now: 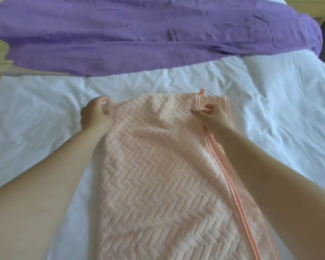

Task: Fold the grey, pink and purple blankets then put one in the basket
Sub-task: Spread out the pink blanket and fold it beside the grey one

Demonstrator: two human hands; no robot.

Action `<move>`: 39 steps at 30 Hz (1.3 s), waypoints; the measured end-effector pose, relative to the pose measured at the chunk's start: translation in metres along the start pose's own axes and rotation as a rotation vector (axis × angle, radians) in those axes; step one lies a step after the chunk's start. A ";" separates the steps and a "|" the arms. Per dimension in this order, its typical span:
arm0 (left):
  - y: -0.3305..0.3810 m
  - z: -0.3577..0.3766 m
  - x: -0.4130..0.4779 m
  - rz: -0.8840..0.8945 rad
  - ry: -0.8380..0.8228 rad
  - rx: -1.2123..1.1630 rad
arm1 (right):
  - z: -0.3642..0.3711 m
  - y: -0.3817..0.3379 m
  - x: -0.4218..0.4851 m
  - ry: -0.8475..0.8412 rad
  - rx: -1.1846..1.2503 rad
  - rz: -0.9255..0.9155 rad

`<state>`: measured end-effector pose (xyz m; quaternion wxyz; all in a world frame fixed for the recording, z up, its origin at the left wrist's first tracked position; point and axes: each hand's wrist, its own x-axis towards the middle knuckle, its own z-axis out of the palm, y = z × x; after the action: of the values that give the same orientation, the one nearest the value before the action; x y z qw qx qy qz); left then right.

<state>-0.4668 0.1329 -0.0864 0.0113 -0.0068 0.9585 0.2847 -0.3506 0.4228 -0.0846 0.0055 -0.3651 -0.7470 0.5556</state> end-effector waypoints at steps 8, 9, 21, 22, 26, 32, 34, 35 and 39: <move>0.001 0.006 0.046 0.081 -0.413 -0.110 | -0.019 -0.019 0.056 0.126 0.080 -0.066; 0.002 0.003 0.050 0.076 -0.400 -0.053 | -0.028 -0.018 0.061 0.158 0.041 -0.087; 0.006 -0.002 0.081 0.165 -0.511 -0.308 | -0.068 -0.011 0.089 0.102 -0.087 -0.054; 0.001 0.000 0.086 0.204 -0.436 -0.105 | -0.067 -0.011 0.089 0.089 -0.105 -0.061; -0.001 0.013 0.085 0.340 -0.304 0.416 | -0.054 -0.009 0.091 0.101 -0.289 -0.088; -0.010 0.021 0.081 0.202 -0.339 0.311 | -0.058 -0.009 0.096 0.033 -0.462 0.001; -0.011 0.014 0.079 0.137 -0.393 0.131 | -0.060 -0.010 0.095 -0.032 -0.414 0.033; -0.013 0.009 0.078 0.106 -0.420 0.057 | -0.061 -0.012 0.096 -0.037 -0.374 0.022; -0.010 -0.004 0.079 0.033 -0.232 -0.225 | -0.056 -0.026 0.104 0.175 -0.282 -0.134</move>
<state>-0.5460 0.1213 -0.0905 0.1163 0.0407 0.9129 0.3891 -0.4179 0.5235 -0.0831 0.0563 -0.3586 -0.8369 0.4096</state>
